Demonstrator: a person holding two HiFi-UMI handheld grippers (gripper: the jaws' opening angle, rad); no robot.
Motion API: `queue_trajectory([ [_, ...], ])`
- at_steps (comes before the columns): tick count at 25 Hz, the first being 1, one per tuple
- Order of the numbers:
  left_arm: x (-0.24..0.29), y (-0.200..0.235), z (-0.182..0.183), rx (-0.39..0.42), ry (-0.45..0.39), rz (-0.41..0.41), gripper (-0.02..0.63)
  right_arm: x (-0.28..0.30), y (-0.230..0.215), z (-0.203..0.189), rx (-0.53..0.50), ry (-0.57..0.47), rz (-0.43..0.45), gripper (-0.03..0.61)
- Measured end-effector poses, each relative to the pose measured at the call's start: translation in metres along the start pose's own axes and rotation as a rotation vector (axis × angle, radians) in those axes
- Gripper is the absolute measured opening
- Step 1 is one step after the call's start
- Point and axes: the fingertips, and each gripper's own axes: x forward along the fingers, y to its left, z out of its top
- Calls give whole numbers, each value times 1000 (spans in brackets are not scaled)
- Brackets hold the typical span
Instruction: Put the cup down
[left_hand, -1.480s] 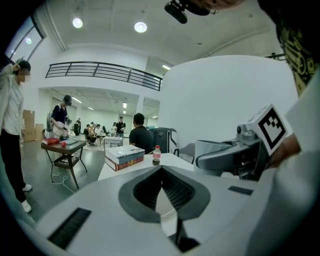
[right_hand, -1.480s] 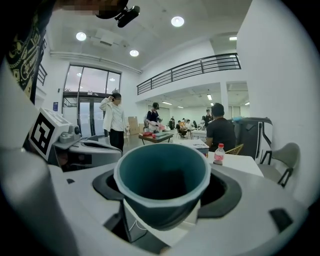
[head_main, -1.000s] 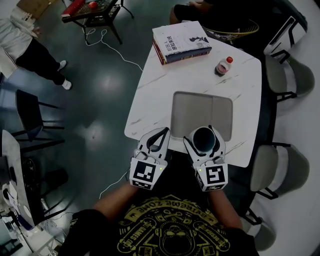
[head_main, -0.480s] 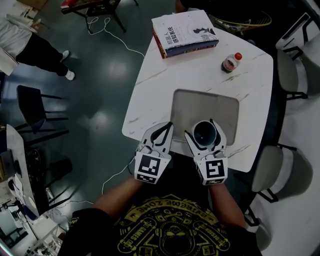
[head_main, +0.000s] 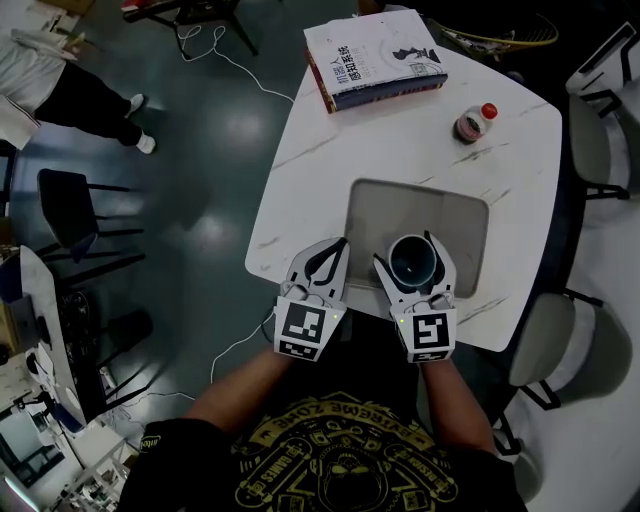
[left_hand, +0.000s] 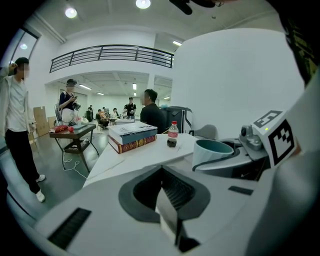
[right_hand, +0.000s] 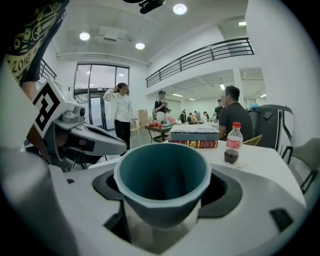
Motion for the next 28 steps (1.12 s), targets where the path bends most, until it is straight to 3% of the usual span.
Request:
queue_trajectory([
  [12,12,3,-11,6,37,-5,8,16,-5,-16,-23,-5,-1,382],
  [28,8,-2,-9,21,28,-43,8,16,-4,-19,-26,-6,-3,396],
])
